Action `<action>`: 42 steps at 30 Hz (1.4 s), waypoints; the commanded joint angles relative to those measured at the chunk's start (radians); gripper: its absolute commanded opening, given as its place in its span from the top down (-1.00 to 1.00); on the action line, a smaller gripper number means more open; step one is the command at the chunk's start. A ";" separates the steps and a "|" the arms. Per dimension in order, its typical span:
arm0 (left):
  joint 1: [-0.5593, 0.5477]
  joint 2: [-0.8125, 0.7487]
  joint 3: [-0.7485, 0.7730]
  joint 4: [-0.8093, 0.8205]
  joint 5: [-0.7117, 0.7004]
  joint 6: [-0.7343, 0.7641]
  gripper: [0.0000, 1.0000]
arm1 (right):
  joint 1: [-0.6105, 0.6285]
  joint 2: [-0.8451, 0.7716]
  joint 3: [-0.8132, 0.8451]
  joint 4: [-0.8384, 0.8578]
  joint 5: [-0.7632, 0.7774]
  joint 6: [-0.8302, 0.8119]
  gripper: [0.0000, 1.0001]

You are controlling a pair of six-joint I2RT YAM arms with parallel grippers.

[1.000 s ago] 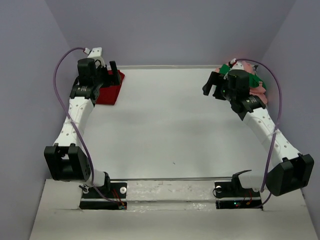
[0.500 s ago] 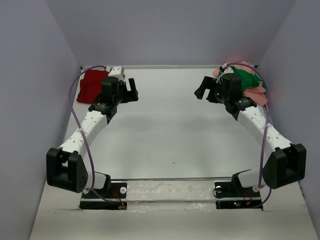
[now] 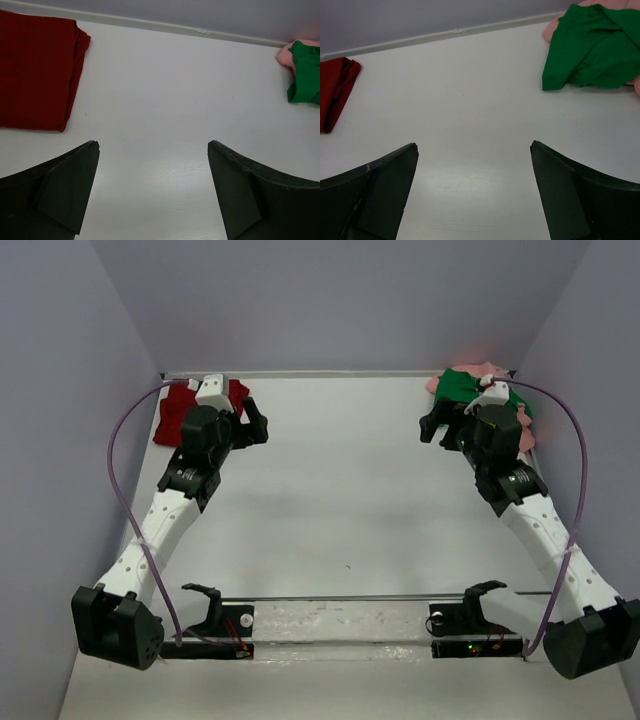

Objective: Fold and stack the t-shirts
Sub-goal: Put the neatly folded tshirt into the corner of the board with the left arm

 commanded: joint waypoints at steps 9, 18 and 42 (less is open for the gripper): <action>-0.002 -0.072 -0.087 0.123 -0.009 0.048 -0.98 | 0.002 -0.220 -0.180 0.116 -0.032 -0.037 -0.99; -0.002 -0.098 -0.097 0.113 -0.034 0.075 -0.98 | 0.002 -0.249 -0.180 0.109 -0.028 -0.047 -0.99; -0.002 -0.173 -0.136 0.162 -0.087 0.067 -0.98 | 0.002 -0.257 -0.181 0.100 0.032 -0.039 -0.99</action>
